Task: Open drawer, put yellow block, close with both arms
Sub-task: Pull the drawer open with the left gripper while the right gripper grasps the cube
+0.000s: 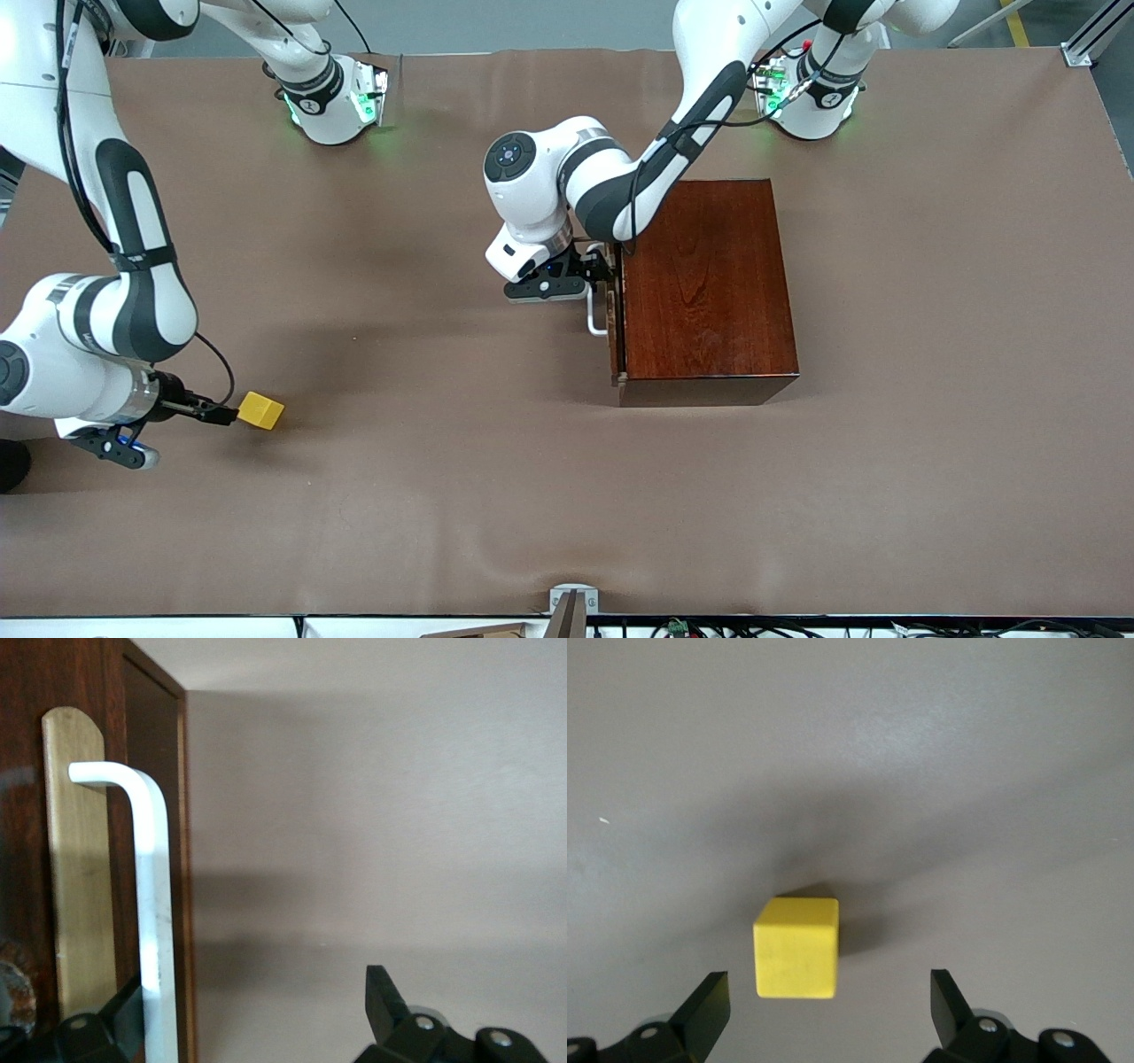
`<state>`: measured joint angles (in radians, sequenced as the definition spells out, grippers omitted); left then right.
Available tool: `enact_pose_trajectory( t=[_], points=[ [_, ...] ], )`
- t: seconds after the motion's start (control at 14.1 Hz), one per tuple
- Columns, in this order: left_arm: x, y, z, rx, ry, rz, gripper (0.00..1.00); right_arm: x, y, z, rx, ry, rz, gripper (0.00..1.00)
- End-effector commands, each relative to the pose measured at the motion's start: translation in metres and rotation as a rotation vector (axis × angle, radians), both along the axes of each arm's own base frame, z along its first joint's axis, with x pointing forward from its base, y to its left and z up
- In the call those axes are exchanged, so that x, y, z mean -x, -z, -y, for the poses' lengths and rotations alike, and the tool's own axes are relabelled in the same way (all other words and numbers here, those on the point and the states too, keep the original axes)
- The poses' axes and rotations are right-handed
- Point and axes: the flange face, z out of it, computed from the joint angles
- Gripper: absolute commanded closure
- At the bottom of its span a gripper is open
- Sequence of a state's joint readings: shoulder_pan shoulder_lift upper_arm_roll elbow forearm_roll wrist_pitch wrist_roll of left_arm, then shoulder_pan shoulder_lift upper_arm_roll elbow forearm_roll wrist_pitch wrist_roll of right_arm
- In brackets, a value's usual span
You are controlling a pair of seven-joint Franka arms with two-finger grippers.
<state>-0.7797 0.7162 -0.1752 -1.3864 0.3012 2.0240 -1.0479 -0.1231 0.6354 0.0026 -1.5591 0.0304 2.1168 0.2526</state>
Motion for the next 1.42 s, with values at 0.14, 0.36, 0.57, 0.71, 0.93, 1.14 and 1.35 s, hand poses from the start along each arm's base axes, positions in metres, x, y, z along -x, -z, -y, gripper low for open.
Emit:
enact_pose_trajectory(
  t=[0.14,0.36,0.57,0.71,0.93,1.14,1.35],
  points=[
    [0.008,0.007,0.033,0.159,-0.029,0.033,0.0,0.0,0.026,-0.006,-0.066,0.158,-0.023,0.0],
    [0.011,0.005,0.042,0.212,-0.039,0.055,0.0,0.003,0.034,-0.016,-0.065,0.151,-0.039,0.0],
    [0.018,0.01,0.05,0.233,-0.031,0.059,0.0,0.004,0.053,-0.015,-0.063,0.142,-0.043,0.0],
    [0.018,0.018,0.054,0.252,-0.03,0.061,0.0,0.008,0.065,-0.015,-0.057,0.138,-0.031,0.0],
    [0.02,0.018,0.063,0.307,-0.016,0.082,0.0,0.01,0.071,-0.016,-0.053,0.135,-0.021,0.05],
    [0.022,0.014,0.071,0.355,-0.023,0.083,0.0,0.013,0.073,-0.015,-0.063,0.053,-0.036,0.94],
    [0.024,0.009,0.075,0.375,-0.023,0.083,0.0,0.02,0.078,-0.011,-0.076,-0.044,-0.048,1.0]
  ],
)
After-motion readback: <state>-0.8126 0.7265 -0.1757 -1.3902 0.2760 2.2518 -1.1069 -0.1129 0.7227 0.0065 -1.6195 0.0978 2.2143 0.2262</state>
